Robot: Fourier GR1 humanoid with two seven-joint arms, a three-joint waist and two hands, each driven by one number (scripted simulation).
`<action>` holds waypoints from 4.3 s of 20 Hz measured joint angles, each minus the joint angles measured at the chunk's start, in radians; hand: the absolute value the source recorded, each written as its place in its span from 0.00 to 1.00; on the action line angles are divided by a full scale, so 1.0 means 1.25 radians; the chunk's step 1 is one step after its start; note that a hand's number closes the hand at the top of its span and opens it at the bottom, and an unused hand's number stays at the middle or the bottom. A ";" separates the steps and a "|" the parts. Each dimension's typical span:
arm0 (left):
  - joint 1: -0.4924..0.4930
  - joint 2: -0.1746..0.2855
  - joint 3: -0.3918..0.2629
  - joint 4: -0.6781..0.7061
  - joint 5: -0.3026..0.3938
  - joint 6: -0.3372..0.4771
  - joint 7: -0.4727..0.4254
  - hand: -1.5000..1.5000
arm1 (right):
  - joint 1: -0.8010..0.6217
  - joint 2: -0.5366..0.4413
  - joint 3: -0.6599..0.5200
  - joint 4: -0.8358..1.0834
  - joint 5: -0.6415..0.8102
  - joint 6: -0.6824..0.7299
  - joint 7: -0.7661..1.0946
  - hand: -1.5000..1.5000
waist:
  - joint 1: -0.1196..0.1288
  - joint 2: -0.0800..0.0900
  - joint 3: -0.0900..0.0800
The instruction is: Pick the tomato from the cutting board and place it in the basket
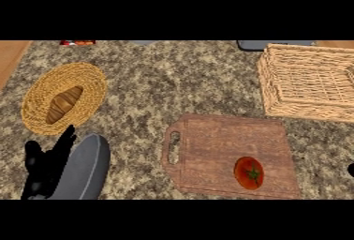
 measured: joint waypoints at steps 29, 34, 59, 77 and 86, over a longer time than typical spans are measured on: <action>-0.014 -0.029 0.017 0.003 -0.036 -0.033 0.015 0.50 | 0.173 0.118 0.335 0.085 0.449 -0.242 -0.179 0.00 | 0.025 0.003 0.000; -0.005 -0.037 0.015 -0.012 -0.049 -0.030 0.022 0.50 | 0.149 0.166 0.388 0.148 0.513 -0.259 -0.199 0.00 | 0.025 0.002 0.000; 0.009 -0.067 0.042 -0.026 -0.089 -0.041 0.037 0.50 | 0.117 0.382 0.529 0.331 0.785 -0.354 -0.217 0.00 | 0.017 0.000 0.001; 0.013 -0.081 0.069 -0.022 -0.095 -0.070 0.034 0.50 | 0.093 0.467 0.536 0.462 0.885 -0.399 -0.242 1.00 | 0.017 0.000 0.002; 0.021 -0.092 0.067 -0.034 -0.116 -0.069 0.032 0.50 | 0.076 0.504 0.549 0.499 0.950 -0.518 -0.284 1.00 | 0.018 -0.001 0.000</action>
